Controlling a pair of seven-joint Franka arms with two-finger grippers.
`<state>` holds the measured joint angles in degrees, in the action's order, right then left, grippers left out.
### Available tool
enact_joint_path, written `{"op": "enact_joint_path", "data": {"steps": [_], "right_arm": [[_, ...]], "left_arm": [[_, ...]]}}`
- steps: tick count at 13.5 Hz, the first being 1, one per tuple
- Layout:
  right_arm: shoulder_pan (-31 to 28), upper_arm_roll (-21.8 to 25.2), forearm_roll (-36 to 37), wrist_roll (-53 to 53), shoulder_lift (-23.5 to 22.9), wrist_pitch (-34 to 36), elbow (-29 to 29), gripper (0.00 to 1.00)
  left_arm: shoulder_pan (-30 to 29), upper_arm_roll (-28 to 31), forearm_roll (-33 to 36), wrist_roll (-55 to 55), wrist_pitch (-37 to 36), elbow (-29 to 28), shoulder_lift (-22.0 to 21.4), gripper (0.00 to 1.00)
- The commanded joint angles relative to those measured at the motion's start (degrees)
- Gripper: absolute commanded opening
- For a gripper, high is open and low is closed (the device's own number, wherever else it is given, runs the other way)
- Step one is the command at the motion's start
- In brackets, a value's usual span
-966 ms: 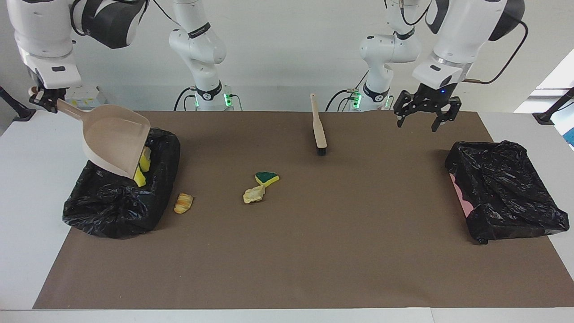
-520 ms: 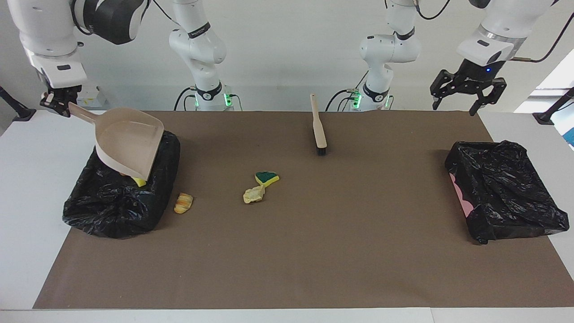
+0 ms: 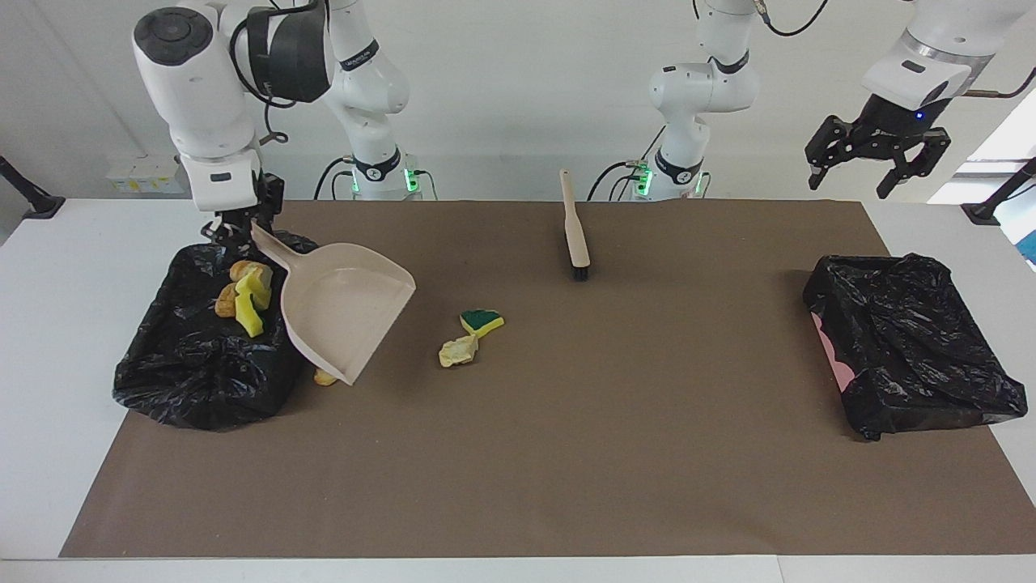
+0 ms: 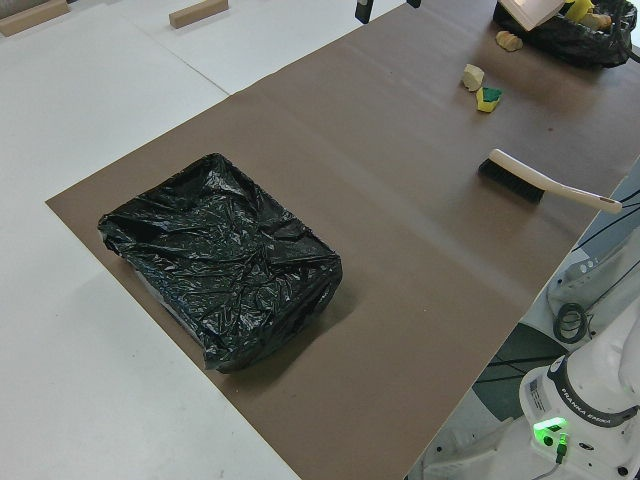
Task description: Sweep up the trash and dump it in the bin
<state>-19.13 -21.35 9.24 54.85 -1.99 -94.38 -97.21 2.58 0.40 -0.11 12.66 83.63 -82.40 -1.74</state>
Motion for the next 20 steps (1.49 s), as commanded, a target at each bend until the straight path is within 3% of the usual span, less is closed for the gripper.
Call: {"op": "enact_joint_path", "data": {"steps": [1, 5, 12, 16, 20], "right_arm": [[3.29, -0.01, -3.17, -12.43, -3.27, -3.42, -0.43, 0.00], [11.11, -0.01, -4.76, -35.01, -8.81, -11.59, -0.43, 0.00], [27.37, -0.01, -4.76, -71.94, -20.06, -31.81, 1.49, 0.00], [36.16, 0.08, -3.44, -91.02, -28.41, -37.61, 6.32, 0.00], [40.57, 0.52, -3.70, -101.85, -31.50, -38.34, 8.88, 0.00]], "left_arm": [[-1.52, -0.93, -0.85, -0.09, -0.75, -0.04, -0.98, 1.00], [-1.26, -1.19, -0.77, -1.50, -1.27, -0.05, -0.99, 1.00], [-1.34, -1.10, -0.77, -1.41, -1.28, -0.05, -1.07, 1.00], [-1.43, -1.10, -0.77, -1.32, -1.36, -0.05, -1.07, 1.00], [-1.43, -0.93, -0.59, -1.32, -1.19, -0.05, -1.07, 1.00]]}}
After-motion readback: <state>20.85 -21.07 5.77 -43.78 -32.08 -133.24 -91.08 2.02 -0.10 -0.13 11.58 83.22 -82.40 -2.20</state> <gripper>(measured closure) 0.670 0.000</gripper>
